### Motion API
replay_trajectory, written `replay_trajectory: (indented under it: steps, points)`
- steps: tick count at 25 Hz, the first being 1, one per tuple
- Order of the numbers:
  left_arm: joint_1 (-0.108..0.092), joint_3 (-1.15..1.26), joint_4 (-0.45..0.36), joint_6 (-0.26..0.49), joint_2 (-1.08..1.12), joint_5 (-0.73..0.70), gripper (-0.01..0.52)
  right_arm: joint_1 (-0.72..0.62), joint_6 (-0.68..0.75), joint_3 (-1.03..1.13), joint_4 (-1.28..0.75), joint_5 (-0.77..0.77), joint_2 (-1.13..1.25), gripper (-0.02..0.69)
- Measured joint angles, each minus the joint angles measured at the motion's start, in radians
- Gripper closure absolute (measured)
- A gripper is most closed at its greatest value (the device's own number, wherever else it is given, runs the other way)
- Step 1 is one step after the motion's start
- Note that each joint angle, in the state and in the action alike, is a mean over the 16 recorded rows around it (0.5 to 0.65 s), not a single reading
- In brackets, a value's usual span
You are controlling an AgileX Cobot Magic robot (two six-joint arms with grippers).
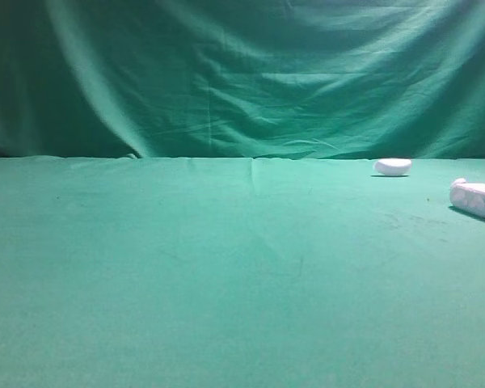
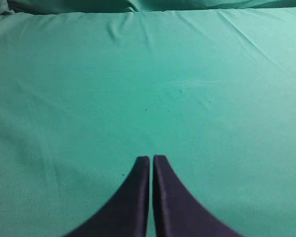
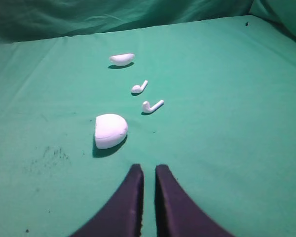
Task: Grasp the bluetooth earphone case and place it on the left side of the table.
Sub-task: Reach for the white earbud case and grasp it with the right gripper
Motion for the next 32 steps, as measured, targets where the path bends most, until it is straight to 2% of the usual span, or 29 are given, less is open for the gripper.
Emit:
replay_trajectory:
  steps: [19,32]
  points:
    - [0.0,0.0,0.0,0.0,0.0,0.0,0.514,0.0,0.001,0.0,-0.002,-0.013,0.0,0.618]
    - [0.0,0.0,0.0,0.0,0.0,0.0,0.514,0.0,0.032,-0.049,0.065,-0.302,0.037,0.618]
